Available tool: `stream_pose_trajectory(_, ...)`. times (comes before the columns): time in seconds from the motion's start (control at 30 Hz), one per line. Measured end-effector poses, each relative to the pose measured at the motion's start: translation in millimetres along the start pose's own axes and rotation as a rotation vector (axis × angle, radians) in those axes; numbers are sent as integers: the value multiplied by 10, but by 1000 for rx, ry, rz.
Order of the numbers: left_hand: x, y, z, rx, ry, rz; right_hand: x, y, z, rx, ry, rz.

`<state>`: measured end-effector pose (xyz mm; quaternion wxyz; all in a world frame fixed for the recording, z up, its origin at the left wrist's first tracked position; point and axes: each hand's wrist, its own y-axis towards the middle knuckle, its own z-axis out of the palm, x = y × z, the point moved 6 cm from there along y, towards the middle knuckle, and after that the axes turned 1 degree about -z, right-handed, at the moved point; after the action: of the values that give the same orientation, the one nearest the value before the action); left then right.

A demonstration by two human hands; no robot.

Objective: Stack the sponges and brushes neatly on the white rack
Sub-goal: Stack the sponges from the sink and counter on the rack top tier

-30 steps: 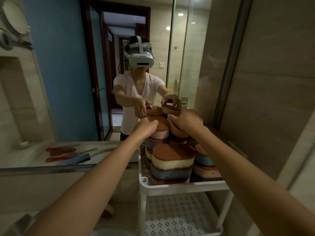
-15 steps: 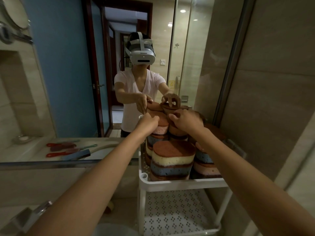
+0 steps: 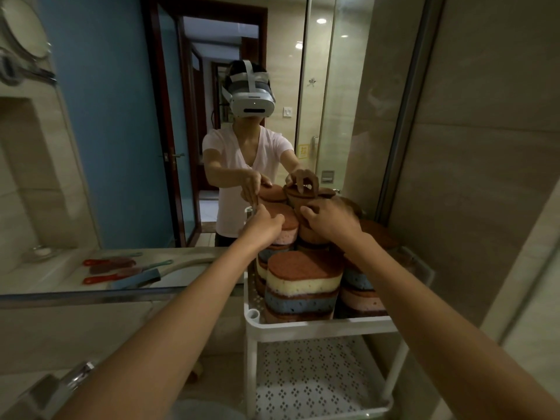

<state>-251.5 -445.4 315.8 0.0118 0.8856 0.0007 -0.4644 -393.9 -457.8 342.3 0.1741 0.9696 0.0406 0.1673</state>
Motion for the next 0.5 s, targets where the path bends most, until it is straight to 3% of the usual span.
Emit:
stream_pose_trajectory(0.17, -38, -60, -25, 12, -28, 83, 48, -56, -21, 13, -42, -19)
stream_pose_trajectory(0.5, -33, -113, -34, -9, -30, 71, 49, -17, 85, 132, -186, 23)
